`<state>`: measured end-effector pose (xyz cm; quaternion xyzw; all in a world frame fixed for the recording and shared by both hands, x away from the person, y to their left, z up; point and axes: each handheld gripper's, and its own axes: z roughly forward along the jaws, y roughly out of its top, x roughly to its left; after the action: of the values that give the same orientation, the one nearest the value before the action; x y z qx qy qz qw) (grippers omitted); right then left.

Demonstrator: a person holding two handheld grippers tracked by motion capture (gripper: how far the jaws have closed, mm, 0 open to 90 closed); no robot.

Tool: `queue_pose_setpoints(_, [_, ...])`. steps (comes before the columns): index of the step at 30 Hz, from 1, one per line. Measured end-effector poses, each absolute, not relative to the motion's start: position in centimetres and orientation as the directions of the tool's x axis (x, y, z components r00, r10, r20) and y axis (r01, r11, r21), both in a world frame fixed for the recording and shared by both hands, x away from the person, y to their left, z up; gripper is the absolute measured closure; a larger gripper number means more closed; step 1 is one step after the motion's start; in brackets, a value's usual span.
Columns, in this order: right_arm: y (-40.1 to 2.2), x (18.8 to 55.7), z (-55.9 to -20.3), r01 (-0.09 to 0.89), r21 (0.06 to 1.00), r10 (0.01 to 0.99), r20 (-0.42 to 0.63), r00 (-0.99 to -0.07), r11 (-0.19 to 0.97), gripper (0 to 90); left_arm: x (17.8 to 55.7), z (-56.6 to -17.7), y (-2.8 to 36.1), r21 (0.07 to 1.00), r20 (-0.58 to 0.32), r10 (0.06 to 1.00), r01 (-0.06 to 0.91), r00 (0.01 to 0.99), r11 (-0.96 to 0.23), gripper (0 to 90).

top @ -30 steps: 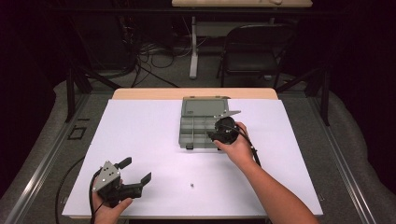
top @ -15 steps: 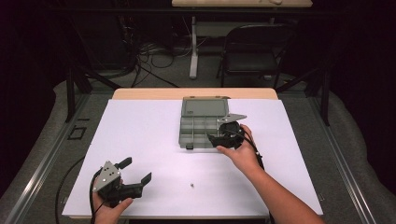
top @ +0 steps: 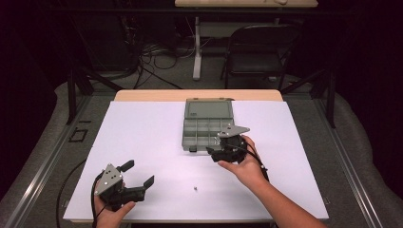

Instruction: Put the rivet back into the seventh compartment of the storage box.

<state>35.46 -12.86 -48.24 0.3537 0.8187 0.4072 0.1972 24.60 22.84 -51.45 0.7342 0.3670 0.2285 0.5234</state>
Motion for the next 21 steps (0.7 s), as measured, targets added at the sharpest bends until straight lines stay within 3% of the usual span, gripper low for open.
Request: queue_pose_setpoints(21, [-12.2, 31.9, -49.8, 0.386, 0.822, 0.702, -0.024, -0.712, 0.419, 35.6, 24.6, -51.4, 22.8, 0.935, -0.042, 0.776, 0.299, 0.63, -0.192, 8.7])
